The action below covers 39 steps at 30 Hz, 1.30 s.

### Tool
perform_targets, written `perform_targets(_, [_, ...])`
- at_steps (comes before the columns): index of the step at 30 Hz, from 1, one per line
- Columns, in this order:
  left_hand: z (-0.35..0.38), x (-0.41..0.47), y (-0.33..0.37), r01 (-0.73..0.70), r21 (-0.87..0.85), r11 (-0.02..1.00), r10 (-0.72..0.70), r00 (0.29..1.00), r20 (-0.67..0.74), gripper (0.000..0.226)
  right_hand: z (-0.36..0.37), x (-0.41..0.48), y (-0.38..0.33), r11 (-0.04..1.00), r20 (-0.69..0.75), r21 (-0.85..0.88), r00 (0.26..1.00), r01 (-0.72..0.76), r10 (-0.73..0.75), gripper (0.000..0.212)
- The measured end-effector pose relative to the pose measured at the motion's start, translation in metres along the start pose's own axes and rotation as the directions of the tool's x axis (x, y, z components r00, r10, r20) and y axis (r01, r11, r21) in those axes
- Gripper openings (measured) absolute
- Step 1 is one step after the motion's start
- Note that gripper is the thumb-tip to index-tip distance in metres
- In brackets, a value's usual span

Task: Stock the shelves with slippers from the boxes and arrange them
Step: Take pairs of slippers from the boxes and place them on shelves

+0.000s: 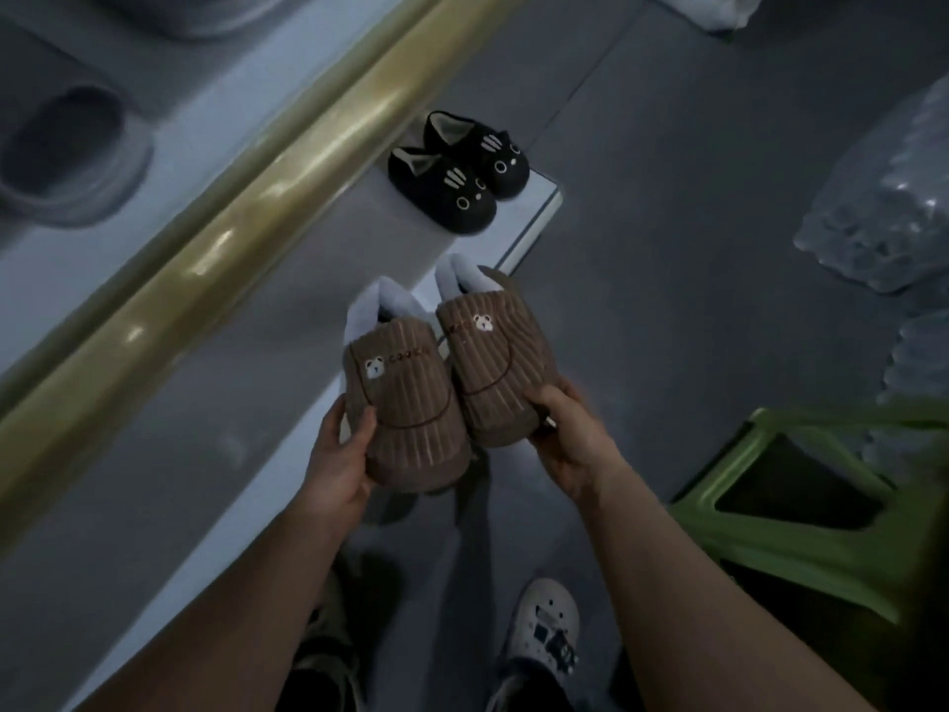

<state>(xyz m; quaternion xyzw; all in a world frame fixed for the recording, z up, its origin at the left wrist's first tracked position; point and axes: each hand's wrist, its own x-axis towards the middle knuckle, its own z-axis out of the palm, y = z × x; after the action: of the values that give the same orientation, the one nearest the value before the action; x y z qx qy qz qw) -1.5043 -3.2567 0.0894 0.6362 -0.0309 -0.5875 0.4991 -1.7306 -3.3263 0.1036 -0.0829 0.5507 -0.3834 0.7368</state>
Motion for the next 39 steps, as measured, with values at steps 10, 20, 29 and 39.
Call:
perform_targets(10, [-0.016, 0.209, 0.009, -0.294, -0.100, 0.950, 0.289, 0.955, -0.066, 0.053, 0.041, 0.176, 0.024, 0.974, 0.108, -0.195, 0.989, 0.116, -0.097, 0.035])
perform_targets(20, [-0.025, 0.334, 0.026, -0.532, 0.069, 0.844, 0.521, 0.783, -0.339, 0.061, 0.089, 0.284, 0.042, 0.912, 0.199, -0.286, 0.949, 0.294, -0.244, 0.019])
perform_targets(29, [-0.017, 0.337, 0.018, -0.365, 0.418, 0.832, 0.537, 0.720, -0.439, 0.053, 0.069, 0.301, 0.046, 0.751, 0.175, -0.497, 0.898, 0.435, -0.404, 0.040])
perform_targets(39, [-0.007, 0.320, 0.010, -0.351, 0.482, 0.803, 0.585, 0.621, -0.522, 0.049, 0.063, 0.308, 0.046, 0.636, 0.171, -0.589, 0.846, 0.498, -0.505, 0.036])
